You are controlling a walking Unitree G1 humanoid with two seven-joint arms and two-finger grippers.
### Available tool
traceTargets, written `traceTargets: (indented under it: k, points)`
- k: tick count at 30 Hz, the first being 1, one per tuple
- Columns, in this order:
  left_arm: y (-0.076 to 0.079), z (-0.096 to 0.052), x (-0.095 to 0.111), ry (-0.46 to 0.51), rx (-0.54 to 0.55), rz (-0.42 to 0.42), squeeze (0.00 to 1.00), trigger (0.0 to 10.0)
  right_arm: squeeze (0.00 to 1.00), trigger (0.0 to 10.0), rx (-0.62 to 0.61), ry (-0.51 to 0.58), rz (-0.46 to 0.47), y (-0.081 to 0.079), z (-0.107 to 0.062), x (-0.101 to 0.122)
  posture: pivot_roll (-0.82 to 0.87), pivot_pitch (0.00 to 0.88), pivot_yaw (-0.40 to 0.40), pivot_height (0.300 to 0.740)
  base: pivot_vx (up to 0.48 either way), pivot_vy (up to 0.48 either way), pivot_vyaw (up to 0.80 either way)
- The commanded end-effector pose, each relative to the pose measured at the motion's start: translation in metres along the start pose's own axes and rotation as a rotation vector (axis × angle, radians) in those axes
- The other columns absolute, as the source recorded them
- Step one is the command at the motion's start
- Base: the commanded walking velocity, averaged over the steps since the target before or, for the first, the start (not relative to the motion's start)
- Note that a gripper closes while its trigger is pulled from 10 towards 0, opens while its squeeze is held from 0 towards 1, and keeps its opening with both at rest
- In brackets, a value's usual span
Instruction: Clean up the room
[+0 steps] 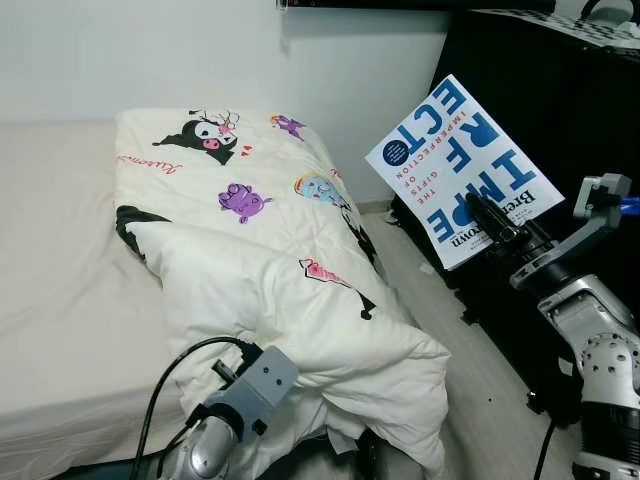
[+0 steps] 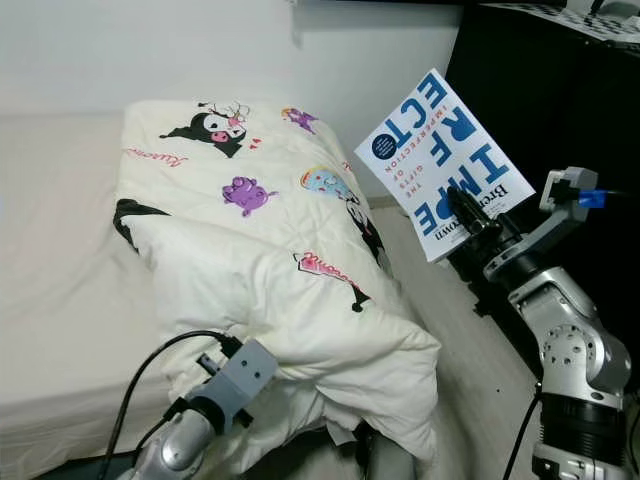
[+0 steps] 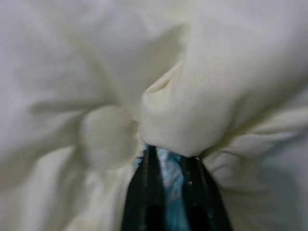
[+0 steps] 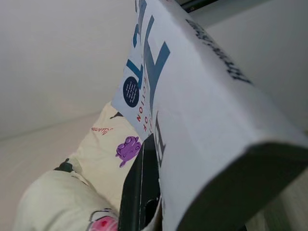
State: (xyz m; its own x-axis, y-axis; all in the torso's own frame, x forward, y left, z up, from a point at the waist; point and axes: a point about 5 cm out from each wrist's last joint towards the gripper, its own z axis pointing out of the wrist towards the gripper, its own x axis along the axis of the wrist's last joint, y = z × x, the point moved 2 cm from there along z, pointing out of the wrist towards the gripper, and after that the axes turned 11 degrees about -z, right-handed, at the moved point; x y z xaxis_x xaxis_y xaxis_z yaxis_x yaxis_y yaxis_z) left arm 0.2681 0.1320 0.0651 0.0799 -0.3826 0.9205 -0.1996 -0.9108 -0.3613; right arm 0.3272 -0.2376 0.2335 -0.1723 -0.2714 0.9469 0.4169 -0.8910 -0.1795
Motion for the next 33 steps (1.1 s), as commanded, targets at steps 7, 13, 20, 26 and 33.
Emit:
traceTargets:
  k: [7,13,20,26,33]
  points:
    - [-0.127,-0.066,-0.028,-0.096,0.608,-0.194,0.00,0.0,0.00,0.0,0.047,-0.053,0.004,-0.004,0.001,-0.012,0.04,0.075,-0.143,0.477,0.000,0.000,0.00]
    - [-0.142,-0.147,-0.057,-0.230,0.838,-0.295,0.00,0.0,0.00,0.0,0.074,-0.085,0.014,-0.006,0.001,-0.019,0.09,0.094,-0.160,0.477,0.000,0.000,0.00]
    - [-0.090,-0.222,-0.097,-0.511,0.861,-0.413,0.00,0.0,0.00,0.0,0.116,-0.117,0.031,-0.011,0.010,-0.031,0.15,0.105,-0.181,0.477,0.000,0.000,0.00]
    - [-0.054,-0.236,-0.117,-0.652,0.787,-0.515,0.00,4.6,0.00,0.0,0.135,-0.133,0.032,-0.016,0.015,-0.038,0.16,0.104,-0.183,0.477,0.000,0.000,0.00]
    - [-0.039,-0.226,-0.124,-0.683,0.675,-0.544,1.00,10.0,0.00,0.0,0.127,-0.159,0.031,-0.016,0.012,-0.045,0.13,0.091,-0.165,0.477,0.000,0.000,0.00]
